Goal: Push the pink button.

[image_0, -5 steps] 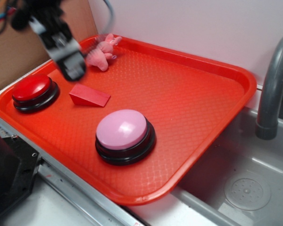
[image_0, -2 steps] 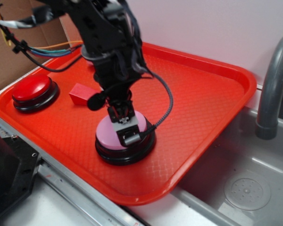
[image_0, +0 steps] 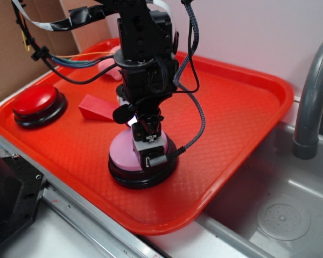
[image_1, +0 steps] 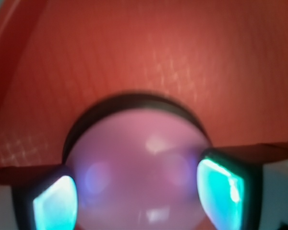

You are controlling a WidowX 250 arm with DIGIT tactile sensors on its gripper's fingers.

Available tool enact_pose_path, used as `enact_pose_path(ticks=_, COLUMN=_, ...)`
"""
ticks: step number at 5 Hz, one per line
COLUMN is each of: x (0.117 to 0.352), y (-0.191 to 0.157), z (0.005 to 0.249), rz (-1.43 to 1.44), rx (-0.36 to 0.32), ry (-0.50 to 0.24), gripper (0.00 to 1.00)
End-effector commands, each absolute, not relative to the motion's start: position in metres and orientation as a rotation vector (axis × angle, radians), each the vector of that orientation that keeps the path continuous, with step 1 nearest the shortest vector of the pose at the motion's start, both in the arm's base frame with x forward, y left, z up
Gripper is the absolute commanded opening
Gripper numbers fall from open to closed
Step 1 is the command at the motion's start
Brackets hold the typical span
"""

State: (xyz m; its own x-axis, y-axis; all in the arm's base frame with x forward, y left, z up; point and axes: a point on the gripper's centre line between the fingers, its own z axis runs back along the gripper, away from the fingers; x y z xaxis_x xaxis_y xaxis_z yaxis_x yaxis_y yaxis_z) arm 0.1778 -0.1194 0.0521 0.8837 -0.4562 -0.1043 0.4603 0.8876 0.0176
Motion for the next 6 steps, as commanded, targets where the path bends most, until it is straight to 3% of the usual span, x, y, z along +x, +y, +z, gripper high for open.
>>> enact_pose_path(ticks=1, x=0.180, y=-0.117, z=0.093, rz=-0.459, rx=0.020, ry=-0.021, gripper=1.00)
enact_pose_path(ticks=2, x=0.177, y=-0.109, z=0.121, rz=-0.400, rx=-0.006, ry=-0.053, gripper=1.00)
enact_pose_path(ticks=3, x=0.172, y=-0.102, z=0.133, rz=-0.371, rx=0.021, ry=-0.054, gripper=1.00)
enact_pose_path(ticks=4, x=0.168, y=-0.099, z=0.129, rz=-0.362, rx=0.004, ry=-0.050, gripper=1.00)
enact_pose_path(ticks=5, x=0.161, y=-0.099, z=0.093, rz=-0.345, rx=-0.031, ry=-0.142, gripper=1.00)
enact_pose_path(ticks=6, x=0.165, y=-0.109, z=0.060, rz=-0.332, rx=-0.018, ry=-0.135, gripper=1.00)
